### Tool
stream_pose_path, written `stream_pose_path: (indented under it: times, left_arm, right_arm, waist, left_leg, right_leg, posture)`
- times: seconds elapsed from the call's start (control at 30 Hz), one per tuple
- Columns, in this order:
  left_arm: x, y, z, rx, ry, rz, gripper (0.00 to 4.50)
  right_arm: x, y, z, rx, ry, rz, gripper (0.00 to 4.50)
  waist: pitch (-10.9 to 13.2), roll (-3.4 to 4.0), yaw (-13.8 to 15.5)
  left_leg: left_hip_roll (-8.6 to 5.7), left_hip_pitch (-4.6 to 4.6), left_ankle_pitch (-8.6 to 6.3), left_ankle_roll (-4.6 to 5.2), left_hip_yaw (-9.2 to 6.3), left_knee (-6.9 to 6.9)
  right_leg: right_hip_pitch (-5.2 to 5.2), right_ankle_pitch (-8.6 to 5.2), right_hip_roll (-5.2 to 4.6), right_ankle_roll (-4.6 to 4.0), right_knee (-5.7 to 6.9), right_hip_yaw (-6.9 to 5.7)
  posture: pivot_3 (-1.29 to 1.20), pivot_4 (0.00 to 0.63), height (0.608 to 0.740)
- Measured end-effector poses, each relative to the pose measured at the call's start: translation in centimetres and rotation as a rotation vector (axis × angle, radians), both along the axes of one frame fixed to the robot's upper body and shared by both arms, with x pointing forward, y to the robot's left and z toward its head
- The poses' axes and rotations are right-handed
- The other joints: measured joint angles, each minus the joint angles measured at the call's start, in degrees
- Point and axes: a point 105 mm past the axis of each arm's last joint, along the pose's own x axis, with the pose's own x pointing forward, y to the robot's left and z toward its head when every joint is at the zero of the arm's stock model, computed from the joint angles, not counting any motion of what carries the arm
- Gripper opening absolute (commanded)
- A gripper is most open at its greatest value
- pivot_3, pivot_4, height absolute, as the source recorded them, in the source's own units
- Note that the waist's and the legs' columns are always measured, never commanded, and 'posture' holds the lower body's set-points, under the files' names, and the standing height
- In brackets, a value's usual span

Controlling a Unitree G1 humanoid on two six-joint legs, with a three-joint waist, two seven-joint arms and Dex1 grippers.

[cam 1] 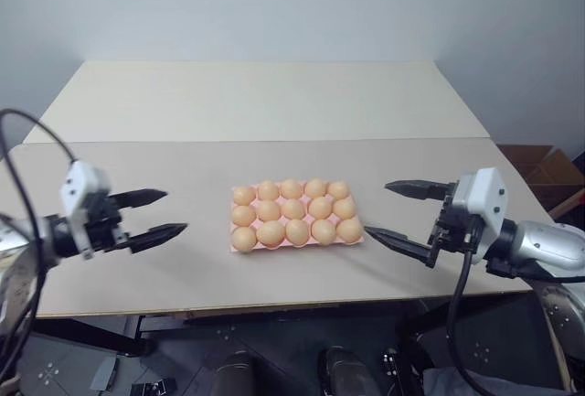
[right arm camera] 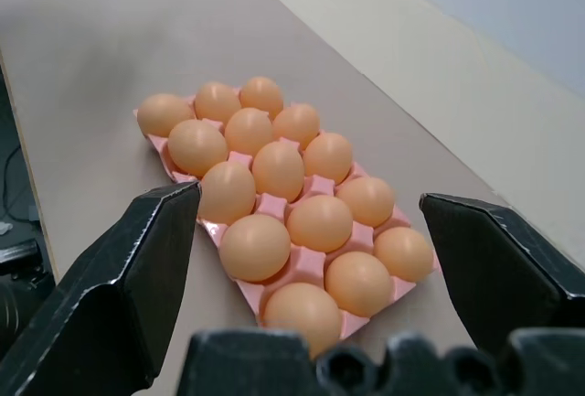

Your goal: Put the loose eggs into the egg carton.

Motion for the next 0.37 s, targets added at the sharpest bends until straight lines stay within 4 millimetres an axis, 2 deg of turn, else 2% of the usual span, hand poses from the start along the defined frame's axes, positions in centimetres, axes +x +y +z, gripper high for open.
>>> stream_pose_path:
  times: [0.1, 0.37]
  left_arm:
    - [-1.8, 0.9, -0.5, -0.014, 0.02, 0.041, 4.44]
    - [-3.8, -0.1, 0.2, -0.051, -0.005, 0.061, 4.44]
  right_arm:
    - [0.4, -0.5, -0.1, -0.007, 0.013, 0.0, 4.5]
    - [0.7, -1.0, -0.4, -0.014, 0.029, 0.014, 4.5]
  waist:
    - [0.0, 0.0, 0.1]
    - [0.0, 0.01, 0.8]
  left_leg:
    - [0.02, 0.01, 0.0, 0.0, -0.01, 0.0]
    - [0.02, 0.04, 0.0, -0.01, 0.03, 0.0]
  right_leg:
    - [0.0, -0.08, 0.0, -0.12, 0.02, -0.01]
    - [0.0, -0.1, 0.01, -0.16, 0.04, 0.01]
  posture:
    - [0.0, 0.15, 0.74]
    - [0.0, 0.15, 0.74]
